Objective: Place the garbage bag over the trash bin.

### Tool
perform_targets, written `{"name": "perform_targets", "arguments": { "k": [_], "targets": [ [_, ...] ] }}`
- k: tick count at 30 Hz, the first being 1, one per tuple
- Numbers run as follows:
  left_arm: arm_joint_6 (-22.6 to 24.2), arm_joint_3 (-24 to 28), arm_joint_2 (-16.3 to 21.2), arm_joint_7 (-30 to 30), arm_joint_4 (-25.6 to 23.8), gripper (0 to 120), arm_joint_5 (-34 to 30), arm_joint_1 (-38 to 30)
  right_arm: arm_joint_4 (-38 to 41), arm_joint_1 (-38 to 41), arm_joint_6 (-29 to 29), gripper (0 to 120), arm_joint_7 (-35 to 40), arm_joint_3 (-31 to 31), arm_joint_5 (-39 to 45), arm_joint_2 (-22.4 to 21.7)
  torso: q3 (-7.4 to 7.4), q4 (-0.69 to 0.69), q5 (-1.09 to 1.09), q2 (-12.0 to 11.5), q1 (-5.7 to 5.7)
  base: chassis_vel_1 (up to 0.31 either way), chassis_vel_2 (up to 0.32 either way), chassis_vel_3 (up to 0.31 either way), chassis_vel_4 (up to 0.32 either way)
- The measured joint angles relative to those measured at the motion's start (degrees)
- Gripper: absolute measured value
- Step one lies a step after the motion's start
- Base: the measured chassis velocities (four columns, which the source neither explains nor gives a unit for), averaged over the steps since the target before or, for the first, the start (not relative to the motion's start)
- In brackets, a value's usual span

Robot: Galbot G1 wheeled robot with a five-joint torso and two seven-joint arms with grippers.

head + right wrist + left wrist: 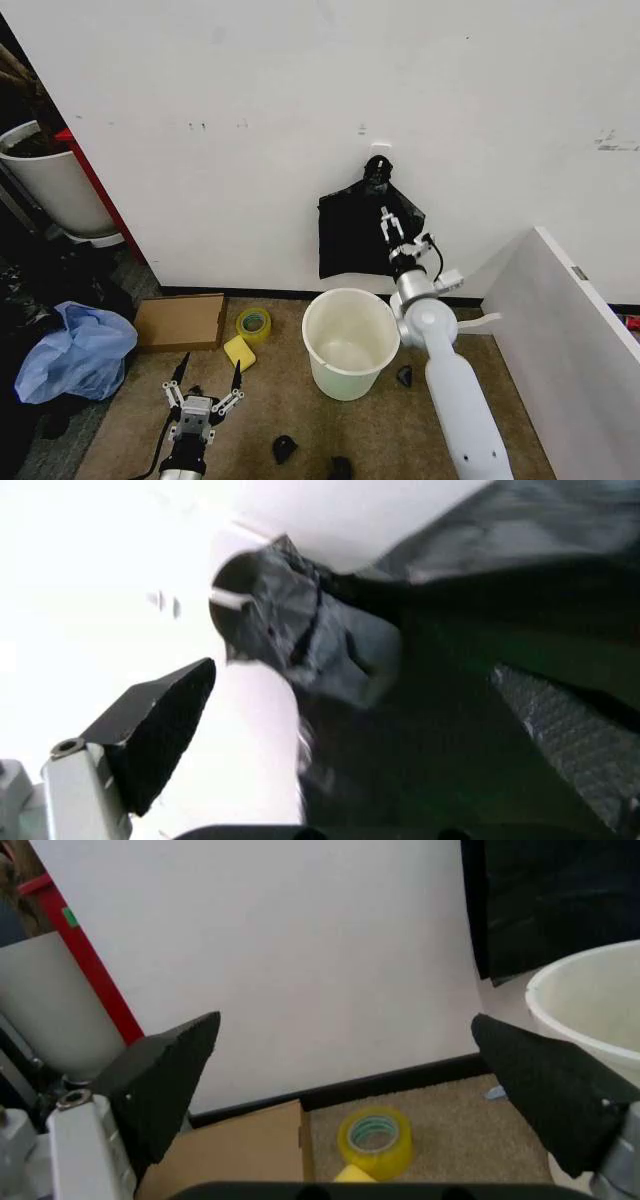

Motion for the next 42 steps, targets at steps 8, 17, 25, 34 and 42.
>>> {"name": "perform_targets", "arguments": {
  "k": [8,17,25,34,42],
  "targets": [
    [0.0,-0.1,-0.6,0.2,-1.1,99,0.2,0.9,-4.7,4.4,0.1,100,-3.4,1.1,0.4,2.3,0.00,0.00,0.00,0.0,-0.01,0.000,0.000,0.000,0.000],
    [-0.3,-0.2,-1.4,0.2,-1.7,99,0.5,1.9,-6.5,4.9,0.3,86,-5.5,0.9,-0.1,3.9,0.00,0.00,0.01,0.0,-0.01,0.000,0.000,0.000,0.000],
    [-0.4,-0.1,-1.5,0.1,-1.8,99,0.6,2.0,-6.9,4.3,0.5,58,-6.6,1.6,1.1,4.0,0.00,0.00,0.01,0.0,-0.01,0.000,0.000,0.000,0.000],
    [-0.5,0.2,-2.0,0.1,-1.6,99,1.0,2.2,-6.5,3.1,0.8,25,-7.2,2.5,1.4,4.0,-0.01,0.00,0.01,0.0,-0.01,0.000,0.000,0.000,0.000],
    [-0.6,0.2,-2.1,0.0,-1.2,99,1.1,2.1,-6.5,2.8,0.8,0,-7.3,2.3,1.0,4.0,-0.01,0.00,0.01,0.0,-0.01,0.000,0.000,0.000,0.000]
  ]
}}
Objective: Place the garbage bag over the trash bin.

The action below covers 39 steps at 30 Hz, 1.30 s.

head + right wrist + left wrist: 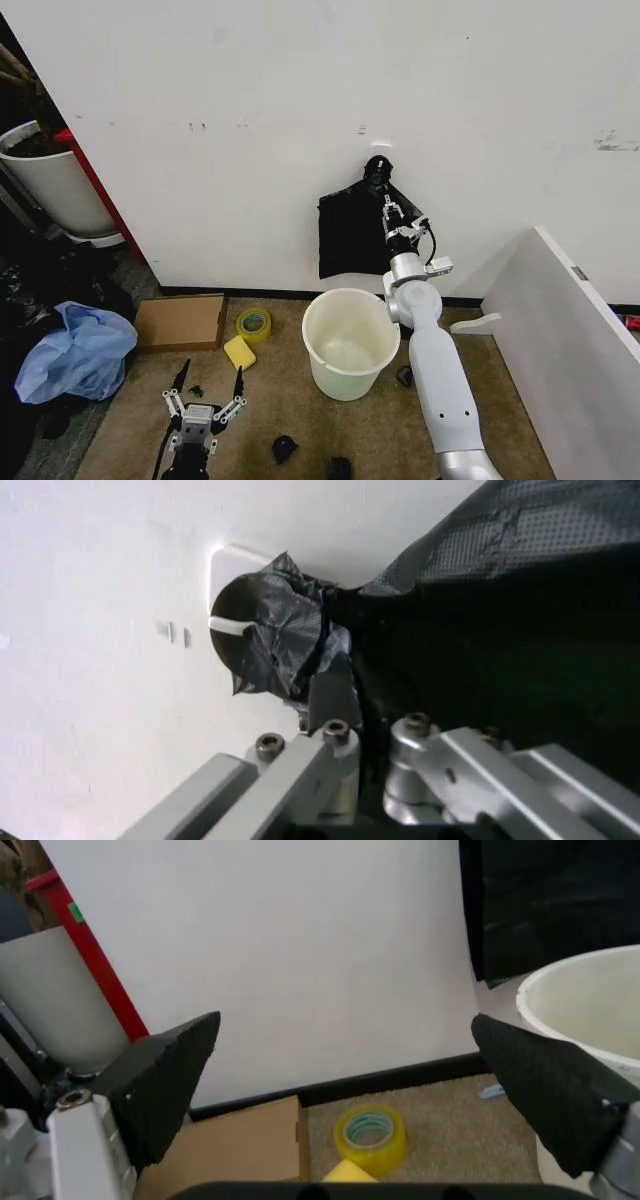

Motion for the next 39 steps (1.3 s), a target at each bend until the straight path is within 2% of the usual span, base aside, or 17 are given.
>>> {"name": "perform_targets", "arguments": {
  "k": [6,12,25,30,39],
  "targets": [
    [-0.2,0.1,-0.1,-0.1,0.8,99,-0.2,-0.6,0.5,-0.2,0.2,0,0.2,-0.3,-0.6,0.0,0.00,0.00,0.00,0.0,0.00,0.000,0.000,0.000,0.000],
    [-0.2,0.5,0.1,-0.2,1.5,99,-0.5,-1.8,4.3,-5.3,1.1,0,0.1,-2.8,-6.3,-0.9,0.00,0.01,0.00,0.0,0.00,0.000,0.000,0.000,0.000],
    [-0.5,1.4,0.1,-0.2,2.8,99,-0.5,-3.4,16.0,-20.2,3.3,0,0.6,-8.2,-18.5,-7.4,0.00,0.01,0.00,0.0,0.00,0.000,0.000,0.000,0.000],
    [-1.0,1.5,0.1,-0.3,3.4,99,-0.4,-4.0,21.1,-27.9,6.0,0,1.3,-10.1,-25.2,-11.0,0.00,0.00,0.01,0.0,0.00,0.000,0.000,0.000,0.000],
    [-1.2,1.8,0.5,-0.4,4.0,99,-0.4,-5.0,25.9,-37.1,9.8,0,1.5,-11.8,-34.9,-16.2,-0.01,0.00,0.00,0.0,0.00,0.000,0.000,0.000,0.000]
  ]
}}
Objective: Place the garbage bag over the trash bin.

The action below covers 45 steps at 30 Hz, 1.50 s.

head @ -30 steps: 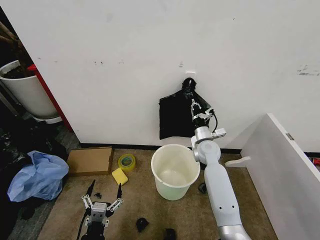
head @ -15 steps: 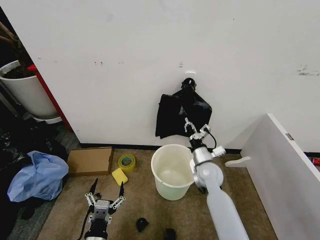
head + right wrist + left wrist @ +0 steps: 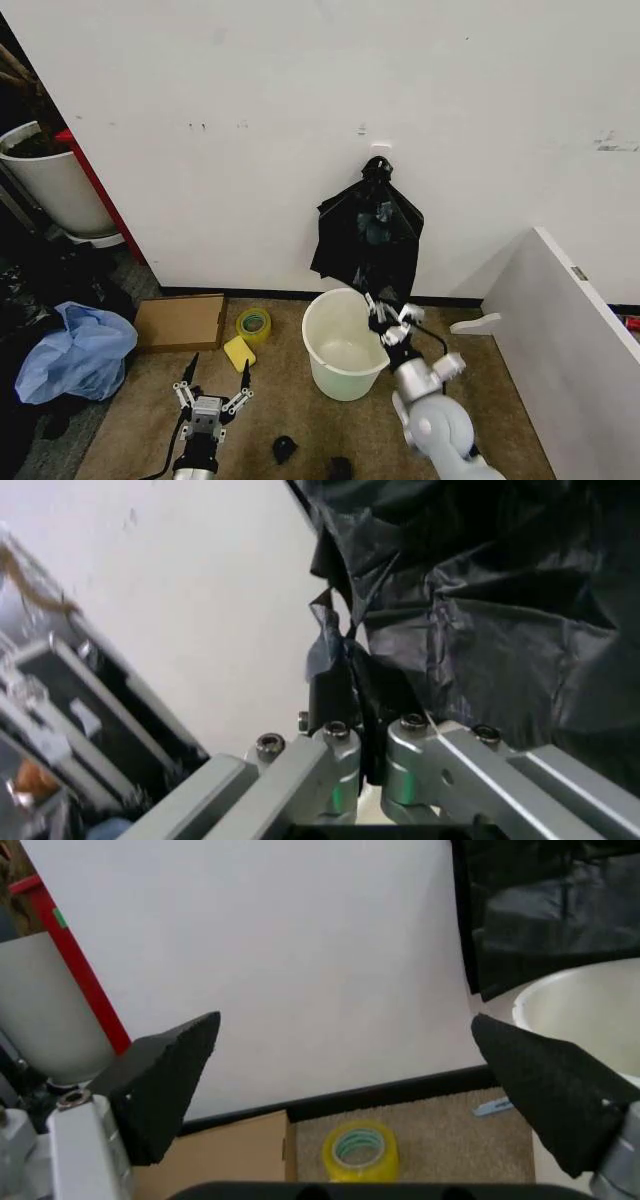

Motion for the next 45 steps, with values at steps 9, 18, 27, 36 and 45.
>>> {"name": "perform_targets", "arguments": {
  "k": [9,18,27,36,45],
  "targets": [
    [0.0,0.1,0.4,0.0,0.2,99,-0.2,-0.6,1.8,-5.4,3.9,0,-0.9,-1.8,-8.3,-3.6,0.00,0.00,0.00,0.0,0.00,0.000,0.000,0.000,0.000],
    [-0.3,0.2,0.3,-0.1,0.2,99,-0.2,-0.5,2.5,-10.2,8.1,0,-2.0,-2.9,-15.6,-6.2,0.00,0.00,0.00,0.0,0.00,0.000,0.000,0.000,0.000],
    [-0.5,0.2,0.2,-0.2,0.4,99,-0.1,-0.4,2.0,-13.2,11.4,0,-2.9,-3.4,-20.6,-6.6,0.01,0.00,0.00,0.0,0.01,0.000,0.000,0.000,0.000],
    [-0.6,0.3,0.2,-0.2,0.5,99,0.0,-0.5,2.1,-14.4,13.1,0,-3.4,-3.3,-22.1,-6.5,0.01,0.00,-0.01,0.0,0.01,0.000,0.000,0.000,0.000],
    [1.4,1.5,3.2,0.5,-1.2,99,-2.3,-2.1,2.6,-9.9,10.4,0,0.1,-2.8,-20.1,-3.8,0.01,0.00,-0.01,0.0,0.01,0.000,0.000,0.000,0.000]
  ]
}}
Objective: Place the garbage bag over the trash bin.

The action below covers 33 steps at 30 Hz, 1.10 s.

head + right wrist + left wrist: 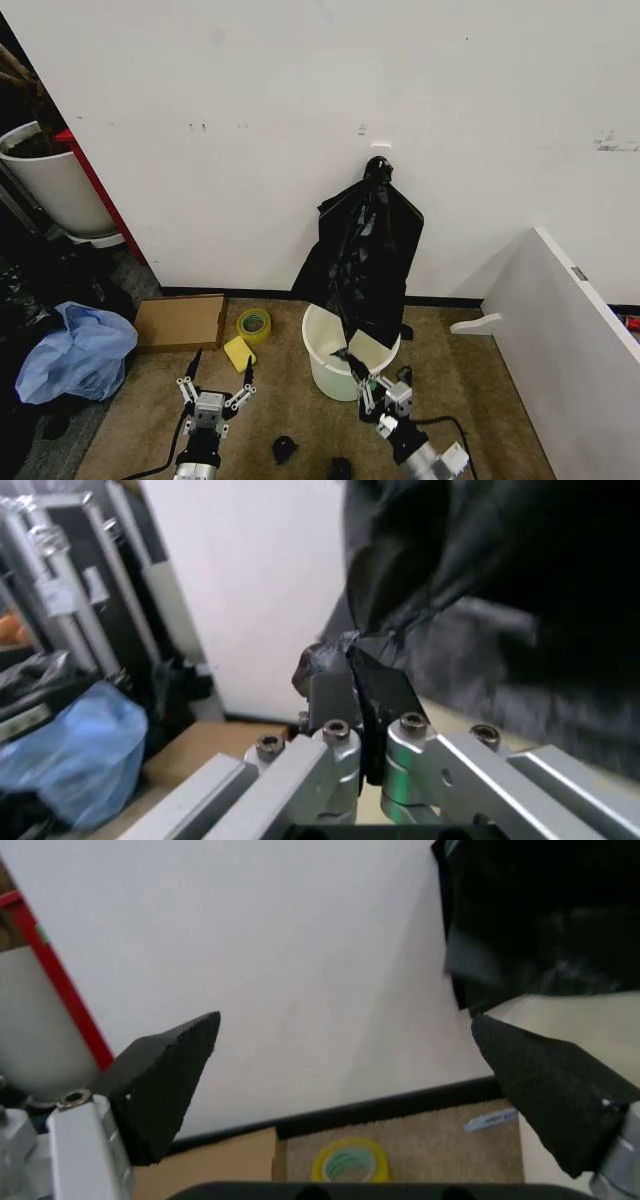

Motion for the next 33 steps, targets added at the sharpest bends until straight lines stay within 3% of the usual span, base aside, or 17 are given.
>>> {"name": "perform_targets", "arguments": {
  "k": [5,7,9,13,15,16,19,21,24,25,27,29,30,33],
  "targets": [
    [3.2,1.9,4.1,1.2,-2.4,99,-6.0,-2.5,0.4,2.0,-1.2,0,1.2,0.0,0.0,1.4,0.00,0.01,0.00,0.0,0.00,0.000,0.000,0.000,0.000],
    [6.5,4.2,10.0,3.0,-5.2,99,-14.0,-7.0,-0.2,3.4,-1.4,0,1.7,0.1,-1.0,2.0,0.00,0.01,-0.01,0.0,0.00,0.000,0.000,0.000,0.000],
    [7.3,4.8,11.7,3.3,-5.7,99,-15.9,-8.4,-0.3,3.5,-1.4,0,1.8,0.1,-1.3,2.1,0.01,0.02,-0.01,0.0,0.00,0.000,0.000,0.000,0.000],
    [12.2,7.9,24.4,4.4,-8.4,99,-28.5,-19.6,-1.8,4.7,-1.4,0,2.1,-0.5,-3.4,3.6,0.01,-0.03,-0.01,0.0,0.00,0.000,0.000,0.000,0.000],
    [13.9,9.8,28.8,4.7,-8.9,99,-32.2,-23.3,-2.5,5.5,-1.4,0,2.2,-1.3,-4.1,4.4,0.01,0.04,0.02,0.0,0.00,0.000,0.000,0.000,0.000],
    [13.9,9.8,28.8,4.7,-8.9,99,-32.2,-23.3,-2.5,5.5,-1.4,0,2.2,-1.3,-4.1,4.4,0.01,0.04,0.02,0.0,0.00,0.000,0.000,0.000,0.000],
    [17.4,18.6,34.9,4.2,-8.0,99,-37.5,-33.9,-3.2,5.8,-1.4,0,2.3,-1.5,-4.8,5.6,0.01,0.01,0.00,0.0,0.00,0.000,0.000,0.000,0.000],
    [18.5,21.3,35.7,3.8,-7.6,99,-39.0,-37.5,-3.3,5.9,-1.4,0,2.3,-1.5,-4.8,5.8,0.02,0.01,-0.01,0.0,0.01,0.000,0.000,0.000,0.000],
    [23.1,30.3,36.1,1.0,-5.5,99,-43.8,-51.4,-3.6,6.2,-1.3,0,2.3,-1.0,-4.8,6.1,0.00,-0.02,0.05,0.0,0.00,0.000,0.000,0.000,0.000],
    [23.8,31.6,36.0,0.5,-5.1,99,-44.1,-53.0,-3.6,6.2,-1.3,0,2.3,-1.0,-4.8,6.2,0.01,-0.02,0.05,0.0,0.01,0.000,0.000,0.000,0.000],
    [28.6,38.1,34.9,-3.2,-3.0,98,-45.0,-60.9,-3.8,6.3,-1.3,0,2.3,-0.5,-4.8,6.5,0.01,-0.02,-0.02,0.0,0.01,0.000,0.000,0.000,0.000],
    [29.6,39.4,34.7,-3.9,-2.7,97,-45.2,-62.3,-3.8,6.3,-1.2,0,2.3,-0.5,-4.8,6.6,0.01,-0.01,0.01,0.0,0.01,0.000,0.000,0.000,0.000],
    [32.7,43.6,33.7,-5.6,-1.8,97,-46.3,-66.7,-4.0,6.2,-1.2,0,2.3,-0.4,-4.8,6.7,0.01,0.01,0.03,0.0,0.01,0.000,0.000,0.000,0.000],
    [37.7,50.0,31.2,-7.6,0.1,97,-48.4,-73.8,-4.3,6.2,-1.0,0,2.2,-0.1,-4.4,6.6,0.00,0.00,0.03,0.0,0.00,0.000,0.000,0.000,0.000]
  ]
}}
